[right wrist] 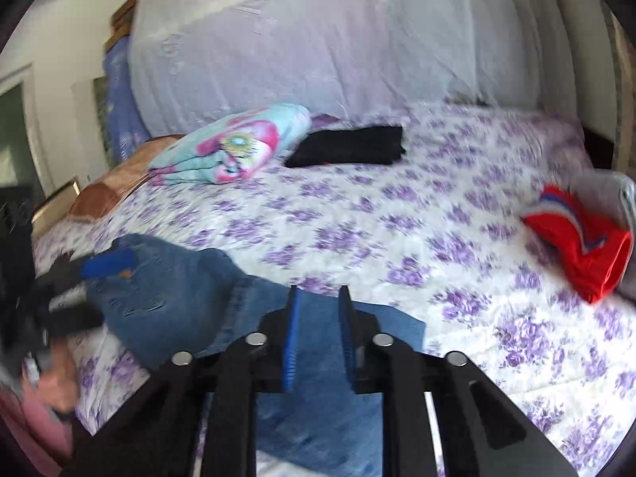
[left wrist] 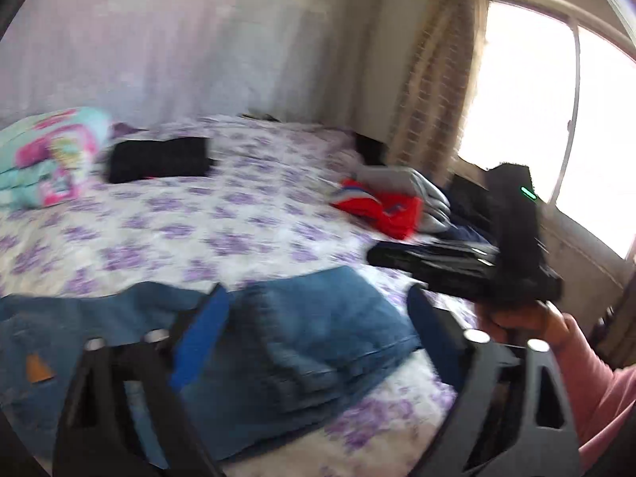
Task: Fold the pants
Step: 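Lower the folded legs onto the jeans and open the right gripper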
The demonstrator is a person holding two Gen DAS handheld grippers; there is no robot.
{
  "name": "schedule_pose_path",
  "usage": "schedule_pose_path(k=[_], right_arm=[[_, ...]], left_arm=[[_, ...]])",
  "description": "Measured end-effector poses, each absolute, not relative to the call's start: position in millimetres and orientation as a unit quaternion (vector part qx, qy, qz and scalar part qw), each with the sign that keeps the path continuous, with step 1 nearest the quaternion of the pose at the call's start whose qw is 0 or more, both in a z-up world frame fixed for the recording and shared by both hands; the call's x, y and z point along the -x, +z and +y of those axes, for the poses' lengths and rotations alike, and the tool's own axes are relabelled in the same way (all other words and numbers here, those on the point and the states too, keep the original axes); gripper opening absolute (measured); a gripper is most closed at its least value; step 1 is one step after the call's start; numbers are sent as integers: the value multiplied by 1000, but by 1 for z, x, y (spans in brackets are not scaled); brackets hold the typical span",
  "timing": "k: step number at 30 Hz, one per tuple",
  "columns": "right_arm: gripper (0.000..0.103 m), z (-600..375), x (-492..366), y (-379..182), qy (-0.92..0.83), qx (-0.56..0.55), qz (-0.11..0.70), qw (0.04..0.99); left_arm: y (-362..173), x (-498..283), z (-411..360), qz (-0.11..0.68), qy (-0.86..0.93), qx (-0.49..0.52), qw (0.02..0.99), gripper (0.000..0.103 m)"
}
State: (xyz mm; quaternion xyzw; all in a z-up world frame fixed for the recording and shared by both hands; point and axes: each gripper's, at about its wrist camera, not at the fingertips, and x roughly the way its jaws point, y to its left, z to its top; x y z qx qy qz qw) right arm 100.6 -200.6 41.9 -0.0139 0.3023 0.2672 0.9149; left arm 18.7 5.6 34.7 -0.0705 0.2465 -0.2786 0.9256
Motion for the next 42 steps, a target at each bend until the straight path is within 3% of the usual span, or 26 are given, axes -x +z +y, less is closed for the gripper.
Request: schedule_pose_path(k=[1,4,7,15,19,21,23,27,28,31,33,38,41,42], right_arm=[[12,-205,-111,35,260,6,316,912],[12,-209,-144,-3,229,7,375,898],[11,-208,-150,-32,239,2,381,893],[15,-218,-68,19,258,14,309,915],[15,-216,-44,-35,221,46,350,909],[15,-223,-34,-45,221,18,310,925],[15,-226,-38,-42,220,0,318,922],[15,-230,-39,-45,227,-15,310,923],[15,-230,-38,-46,227,-15,306,924],[15,-230,-39,-47,224,-17,303,926],[15,-232,-39,-48,228,-19,298,927],[17,-232,-37,-45,227,-23,301,926],[33,-237,-30,-24,245,-50,299,921],[33,-241,-26,-17,254,-67,284,922]], left_arm=[[28,-28,-9,269,-288,64,917,58],[-17,-64,-42,383,-292,58,874,45],[-46,-70,-43,412,-289,72,861,46],[-48,-63,-37,396,-296,75,866,45],[-46,-65,-37,393,-300,76,866,44],[-44,-65,-38,393,-299,74,867,44],[-34,-62,-42,395,-290,62,869,48],[9,-53,-53,328,-294,15,897,75],[15,-57,-54,318,-283,6,905,77],[-4,-103,-46,391,-262,45,881,77],[-34,-126,-37,440,-262,80,855,69],[-17,-115,-32,420,-251,85,868,67],[11,-85,-25,379,-268,92,881,74],[13,-75,-25,371,-265,83,886,77]])
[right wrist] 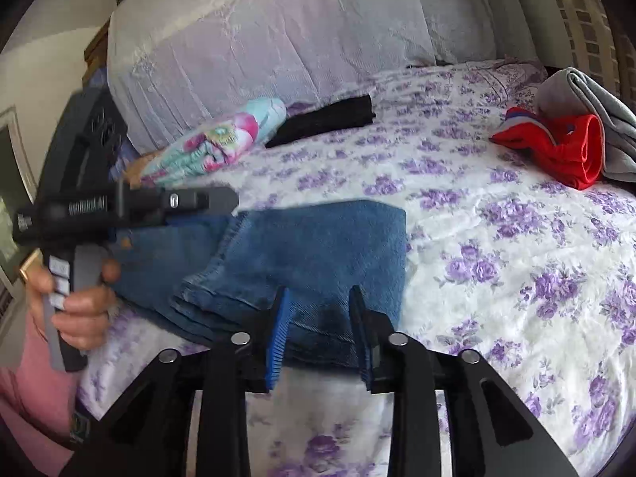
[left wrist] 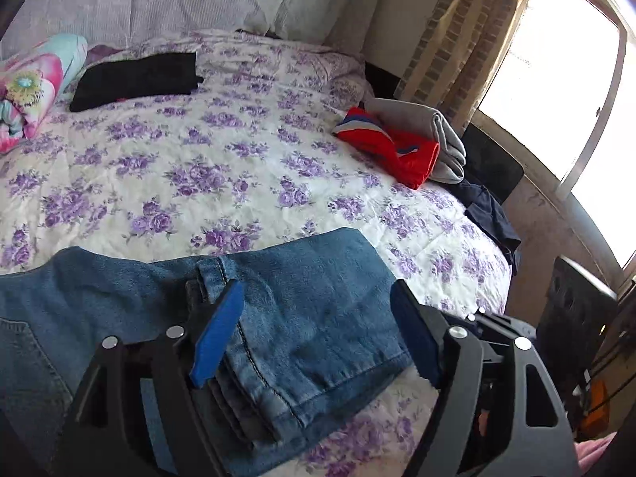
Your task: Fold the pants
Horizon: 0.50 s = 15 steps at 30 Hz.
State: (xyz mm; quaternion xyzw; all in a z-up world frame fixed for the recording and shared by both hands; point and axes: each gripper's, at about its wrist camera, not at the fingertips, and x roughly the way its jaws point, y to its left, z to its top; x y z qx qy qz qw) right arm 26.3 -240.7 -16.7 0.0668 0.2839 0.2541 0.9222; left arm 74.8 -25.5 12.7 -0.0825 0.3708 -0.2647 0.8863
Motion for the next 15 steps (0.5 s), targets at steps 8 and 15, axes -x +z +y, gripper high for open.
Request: schedule_pose_path(k=[8,15], right_arm=[[47,-228,-30,-49,250,-49,284,924],[54,-228,-19,-32,250,-62,270,928]], left_arm=[[-35,-47,-50,393,-228,13,891,77],[18,-13,31,321,-162,69,931,89]])
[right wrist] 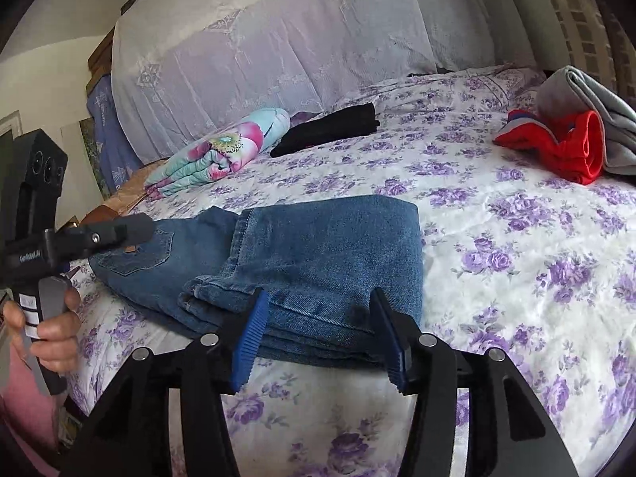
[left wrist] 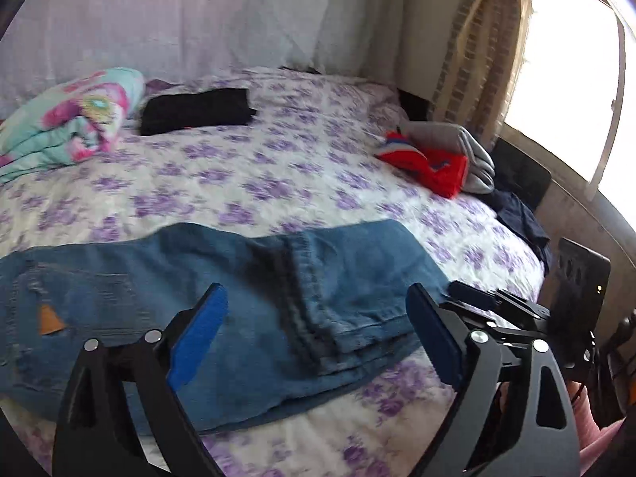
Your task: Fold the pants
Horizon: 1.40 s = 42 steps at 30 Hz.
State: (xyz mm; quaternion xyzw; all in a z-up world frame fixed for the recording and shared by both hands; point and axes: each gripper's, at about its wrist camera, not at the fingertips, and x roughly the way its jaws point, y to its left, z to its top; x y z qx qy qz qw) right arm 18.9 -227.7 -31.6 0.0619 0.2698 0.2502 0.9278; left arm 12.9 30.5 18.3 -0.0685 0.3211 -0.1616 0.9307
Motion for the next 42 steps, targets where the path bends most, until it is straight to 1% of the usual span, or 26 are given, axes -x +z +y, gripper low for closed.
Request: schedule_pose_path(k=[2,5,9,13,20,25,32,33,35,37,38,39,40,41,42], right_arm=[[59,-224,-14,-20,276,-66,259,923],[63,-210,-3,-4,313,-65,235,918],[65,-170,6,13,364,-31,216,905],[65,-112,15,20,409,23,215,886],[66,-2,37,20,474,143,211,843],[66,60,44,15,499,229,200,811],[66,119,31,-11,457,350,196,793],[67,122,30,-14,455,360,196,791],[72,130,29,-21,448,378,192,787],[73,135,28,-25,441,391,184,787],[72,137,29,-28,438,395,176,788],[69,138,29,-29,436,397,172,789],[56,139,29,-29,432,400,168,791],[49,139,28,-30,423,403,163,795],[47,139,28,-29,422,402,161,796]], left_arm=[[23,-3,69,321,-111,87,936,89],[30,14,131,316,-12,120,941,89],[31,37,207,321,77,198,923,89],[11,50,263,336,121,285,889,90],[-16,47,287,361,107,333,864,90],[-14,47,294,360,105,314,872,90],[-8,54,314,361,103,303,876,90],[-7,54,315,362,106,299,877,90],[-5,54,317,363,105,291,879,90],[-4,52,319,364,98,291,879,90],[-4,50,320,365,93,292,879,90],[-4,48,321,367,86,295,878,90],[-5,46,322,368,79,299,877,90],[-5,45,323,368,75,302,876,90],[-5,44,324,368,71,306,875,90]])
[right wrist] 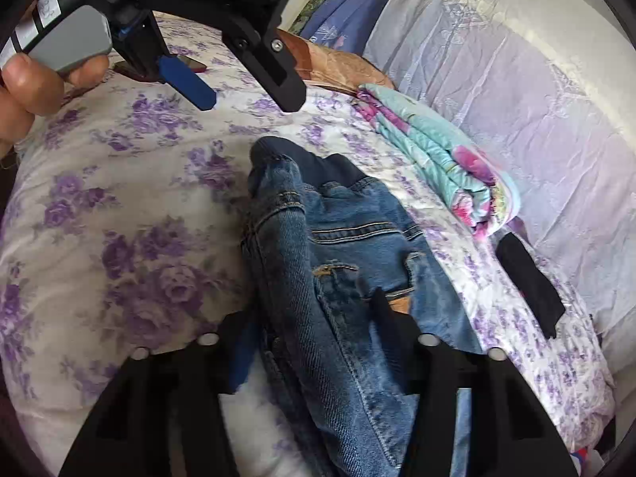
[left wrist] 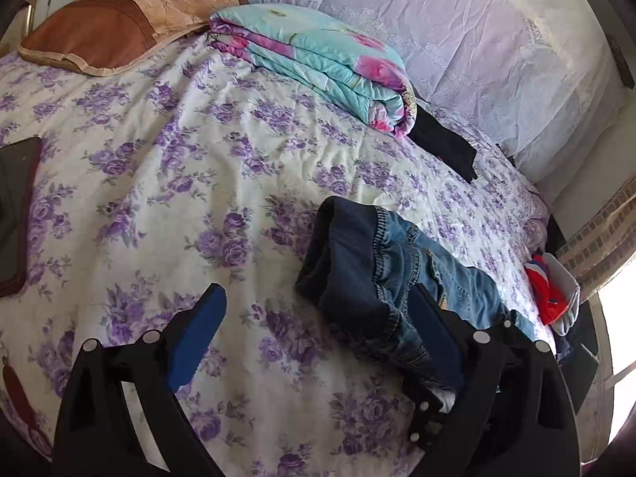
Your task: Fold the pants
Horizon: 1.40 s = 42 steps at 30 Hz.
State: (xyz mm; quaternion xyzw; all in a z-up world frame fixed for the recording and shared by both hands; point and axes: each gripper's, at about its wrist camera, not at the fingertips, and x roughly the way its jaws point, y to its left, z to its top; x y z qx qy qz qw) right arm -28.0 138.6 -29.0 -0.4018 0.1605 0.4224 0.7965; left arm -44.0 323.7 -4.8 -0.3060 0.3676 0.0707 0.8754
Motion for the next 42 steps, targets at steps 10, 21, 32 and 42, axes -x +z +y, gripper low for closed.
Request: schedule_pose_path(k=[10,21,32,42], right_arm=[[35,132,18,-17,428,350,176,815],[34,122,17,-7,428,323,177,825],[49,117,26,-5,422,323,163,831],[73,141,68,2,399,379,80,831]], left_arm=[[-16,40,326,369,-32,387,844,90],[-42,0,307,400,-109,446,793,90],[-41,-39,323,422,-115,443,782,55],[-16,-44,324,459,-120,404,782,41]])
